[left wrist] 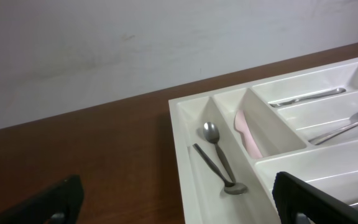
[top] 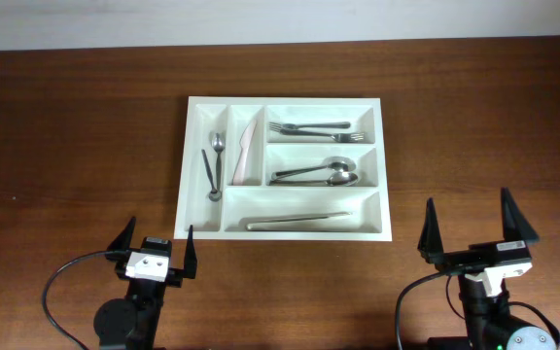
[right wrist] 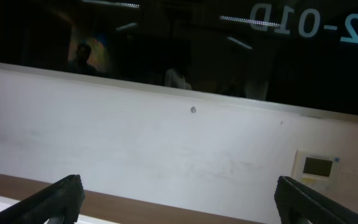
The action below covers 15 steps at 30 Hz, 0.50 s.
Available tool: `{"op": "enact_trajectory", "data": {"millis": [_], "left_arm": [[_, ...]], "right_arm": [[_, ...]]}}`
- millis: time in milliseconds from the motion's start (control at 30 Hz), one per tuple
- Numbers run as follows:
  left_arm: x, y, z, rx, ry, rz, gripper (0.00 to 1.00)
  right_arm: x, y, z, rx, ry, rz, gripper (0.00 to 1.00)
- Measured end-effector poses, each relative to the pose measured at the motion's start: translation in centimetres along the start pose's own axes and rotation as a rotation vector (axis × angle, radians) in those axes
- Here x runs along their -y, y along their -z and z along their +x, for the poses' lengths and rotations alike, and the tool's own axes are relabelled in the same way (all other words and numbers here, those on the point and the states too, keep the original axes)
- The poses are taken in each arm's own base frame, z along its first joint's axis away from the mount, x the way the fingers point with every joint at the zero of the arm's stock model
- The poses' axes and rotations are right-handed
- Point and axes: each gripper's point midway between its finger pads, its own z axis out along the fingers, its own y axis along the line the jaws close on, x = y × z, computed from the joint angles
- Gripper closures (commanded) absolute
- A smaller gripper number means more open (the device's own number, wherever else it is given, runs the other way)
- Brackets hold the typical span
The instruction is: Pack container
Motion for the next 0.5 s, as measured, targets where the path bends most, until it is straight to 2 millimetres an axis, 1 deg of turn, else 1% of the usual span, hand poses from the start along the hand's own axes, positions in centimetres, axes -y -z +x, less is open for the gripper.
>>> {"op": "enact_trajectory", "data": {"millis": [133,500], "left_arm": [[0.0,0.0,0.0,0.0,0.0,0.0,0.01],[0.0,0.0,0.0,0.0,0.0,0.0,0.01]], "right_arm": [[-0.3,0.3,2.3,-0.019,-0.003,-0.004,0.01],[-0.9,0.5,7.2,-0.098,-0.013,-0.013,0.01]]}}
